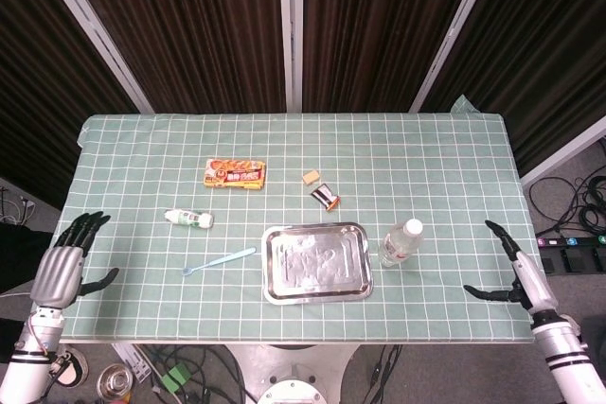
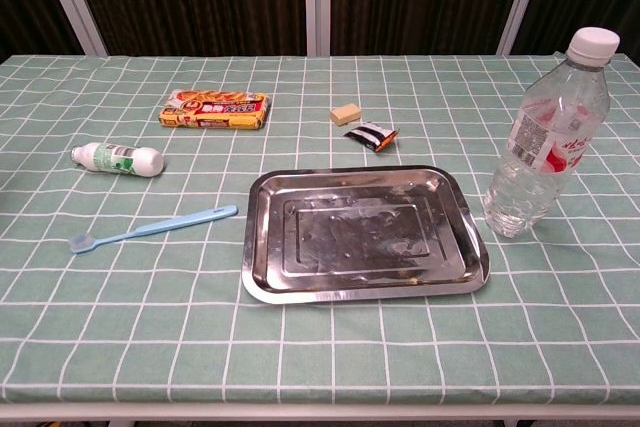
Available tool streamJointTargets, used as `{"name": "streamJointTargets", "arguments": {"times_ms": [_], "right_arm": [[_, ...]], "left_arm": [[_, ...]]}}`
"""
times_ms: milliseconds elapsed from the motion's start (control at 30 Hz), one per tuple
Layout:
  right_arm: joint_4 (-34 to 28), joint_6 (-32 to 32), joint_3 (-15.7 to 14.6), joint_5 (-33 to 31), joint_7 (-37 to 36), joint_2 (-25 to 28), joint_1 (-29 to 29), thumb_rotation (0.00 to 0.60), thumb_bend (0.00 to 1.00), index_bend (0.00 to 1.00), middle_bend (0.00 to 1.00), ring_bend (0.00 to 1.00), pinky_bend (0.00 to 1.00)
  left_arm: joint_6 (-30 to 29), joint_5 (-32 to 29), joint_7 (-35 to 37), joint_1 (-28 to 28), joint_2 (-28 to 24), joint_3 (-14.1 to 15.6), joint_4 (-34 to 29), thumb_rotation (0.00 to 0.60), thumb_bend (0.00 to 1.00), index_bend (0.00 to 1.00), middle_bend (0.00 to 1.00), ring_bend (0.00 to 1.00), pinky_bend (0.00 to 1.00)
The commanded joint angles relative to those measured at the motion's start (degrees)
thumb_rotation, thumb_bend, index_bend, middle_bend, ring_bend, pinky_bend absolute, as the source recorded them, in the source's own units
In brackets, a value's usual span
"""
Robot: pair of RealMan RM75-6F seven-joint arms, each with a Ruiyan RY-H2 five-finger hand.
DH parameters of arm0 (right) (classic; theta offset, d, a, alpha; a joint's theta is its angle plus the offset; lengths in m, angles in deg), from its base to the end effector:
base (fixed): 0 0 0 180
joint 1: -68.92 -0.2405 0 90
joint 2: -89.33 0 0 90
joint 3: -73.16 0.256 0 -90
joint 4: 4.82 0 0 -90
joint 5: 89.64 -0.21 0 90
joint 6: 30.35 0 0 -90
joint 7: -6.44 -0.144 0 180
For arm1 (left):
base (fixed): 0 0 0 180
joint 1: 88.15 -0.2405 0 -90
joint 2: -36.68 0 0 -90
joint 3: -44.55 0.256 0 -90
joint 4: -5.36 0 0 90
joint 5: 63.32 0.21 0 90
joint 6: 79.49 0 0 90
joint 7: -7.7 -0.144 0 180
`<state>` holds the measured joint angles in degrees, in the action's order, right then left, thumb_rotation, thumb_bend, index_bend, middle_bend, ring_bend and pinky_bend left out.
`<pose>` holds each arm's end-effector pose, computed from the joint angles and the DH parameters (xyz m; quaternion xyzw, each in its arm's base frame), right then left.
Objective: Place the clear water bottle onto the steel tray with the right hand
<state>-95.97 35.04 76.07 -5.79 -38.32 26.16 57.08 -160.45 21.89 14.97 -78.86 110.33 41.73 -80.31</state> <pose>-0.3179 -0.2135 0.1250 0.4526 -0.6641 0.4727 0.3616 -0.3078 0.2053 0.1061 -0.5829 -0.4426 -0.4348 0.5247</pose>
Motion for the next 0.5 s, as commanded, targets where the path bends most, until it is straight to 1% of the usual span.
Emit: {"name": "streamJointTargets", "arguments": {"times_ms": [33,133,233,300,500], "right_arm": [[12.75,-11.92,-0.73,6.01,-21.16,-4.23,-8.50,0.600,0.00,0.00,0.02,0.00,0.00],[16.11,-12.71,-1.26,8.05,-22.71,-7.13,-10.91,0.600,0.00,0.00,0.02,0.00,0.00],[18.00,-12.50,-1.48,8.99,-20.93,-9.67,-12.46,0.600,0.00,0.00,0.03,0.00,0.00],[18.57,-12.70,-1.50,8.90,-19.88,-11.11,-13.35,0.600,0.00,0.00,0.03,0.00,0.00],[18.67,-14.00,-1.43,8.25,-18.63,-12.99,-16.04,0.600,0.00,0.00,0.04,0.00,0.00]], "left_arm": [[-0.08,0.19,0.26,0.14,0.18,-0.07,0.55,0.600,0.25,0.16,0.18,0.09,0.19],[-0.42,0.16,0.50,0.01,0.11,-0.16,0.71,0.600,0.25,0.16,0.18,0.09,0.19],[-0.78,0.16,0.56,-0.12,-0.08,-0.23,0.68,0.600,0.25,0.16,0.18,0.09,0.19],[-0.88,0.16,0.61,-0.15,-0.18,-0.25,0.61,0.600,0.25,0.16,0.18,0.09,0.19],[-0.69,0.30,0.68,0.04,-0.20,-0.22,0.58,0.600,0.25,0.16,0.18,0.09,0.19]]}}
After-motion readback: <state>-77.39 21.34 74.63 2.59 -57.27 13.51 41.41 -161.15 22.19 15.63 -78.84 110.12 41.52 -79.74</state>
